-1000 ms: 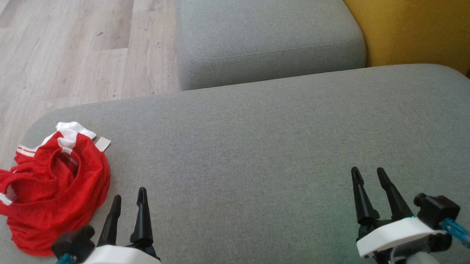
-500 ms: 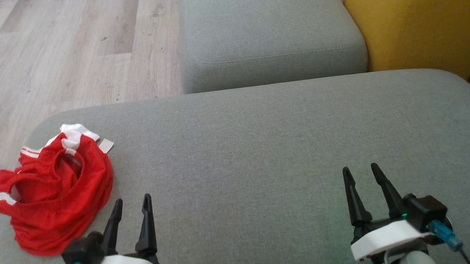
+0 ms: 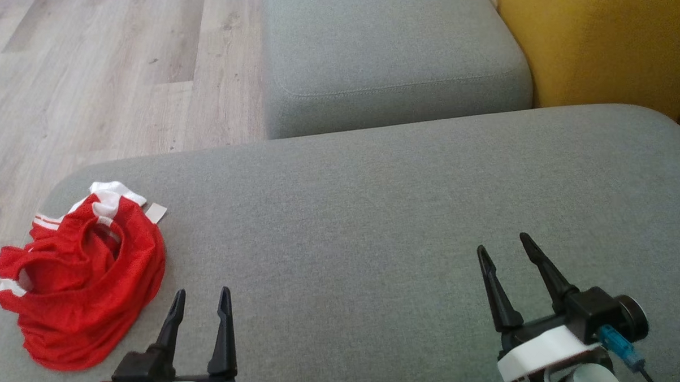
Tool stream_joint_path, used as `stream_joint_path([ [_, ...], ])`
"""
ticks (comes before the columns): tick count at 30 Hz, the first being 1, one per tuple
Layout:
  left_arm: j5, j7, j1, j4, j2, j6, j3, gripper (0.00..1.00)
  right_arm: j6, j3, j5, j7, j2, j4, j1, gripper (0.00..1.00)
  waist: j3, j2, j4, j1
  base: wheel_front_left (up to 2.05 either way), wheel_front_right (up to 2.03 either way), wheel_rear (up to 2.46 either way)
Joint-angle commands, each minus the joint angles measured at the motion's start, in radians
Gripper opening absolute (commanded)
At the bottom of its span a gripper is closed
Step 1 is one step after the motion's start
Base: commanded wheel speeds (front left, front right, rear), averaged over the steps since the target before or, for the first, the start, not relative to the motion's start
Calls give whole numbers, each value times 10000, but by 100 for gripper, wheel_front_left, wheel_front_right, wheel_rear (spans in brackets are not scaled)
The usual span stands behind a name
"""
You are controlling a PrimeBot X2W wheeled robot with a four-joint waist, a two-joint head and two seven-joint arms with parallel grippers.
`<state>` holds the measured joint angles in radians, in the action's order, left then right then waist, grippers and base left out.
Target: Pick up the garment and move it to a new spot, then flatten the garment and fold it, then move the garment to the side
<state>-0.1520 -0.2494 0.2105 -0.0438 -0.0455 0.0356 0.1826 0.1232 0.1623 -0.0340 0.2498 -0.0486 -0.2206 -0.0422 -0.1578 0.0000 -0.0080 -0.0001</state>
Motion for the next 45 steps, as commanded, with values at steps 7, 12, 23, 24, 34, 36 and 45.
stream_joint_path([
  [7, -2, -124, -526, 266, -47, 154, -298, 100, 75, 51, -379, 120, -17, 108, 366, 100, 78, 0, 43, 1, 0, 0, 0],
  [12, -75, -124, -559, 231, -47, 194, -330, 100, 75, -96, -661, 120, -17, -127, 423, 100, 102, 0, 86, 1, 0, 0, 0],
  [23, 57, -124, -640, 161, -47, 279, -446, 100, 75, -153, -733, 120, -17, -389, 451, 100, 131, 0, 266, 1, 0, 0, 0],
  [24, 69, -124, -648, 165, -47, 306, -463, 100, 75, -167, -749, 120, -17, -398, 429, 100, 130, 0, 336, 1, 0, 0, 0],
  [34, 88, -124, -662, 106, -47, 419, -786, 100, 75, -179, -917, 120, -16, -487, 282, 100, 241, 0, 1578, 1, 0, 0, 0],
  [36, 125, -124, -602, 132, -47, 410, -913, 100, 75, -197, -965, 120, -16, -482, 281, 100, 274, 0, 1862, 1, 0, 0, 0],
  [45, 311, -124, -411, 320, -47, 375, -1605, 100, 75, -292, -1063, 120, -16, -511, 226, 100, 408, 0, 3081, 1, 0, 0, 0],
])
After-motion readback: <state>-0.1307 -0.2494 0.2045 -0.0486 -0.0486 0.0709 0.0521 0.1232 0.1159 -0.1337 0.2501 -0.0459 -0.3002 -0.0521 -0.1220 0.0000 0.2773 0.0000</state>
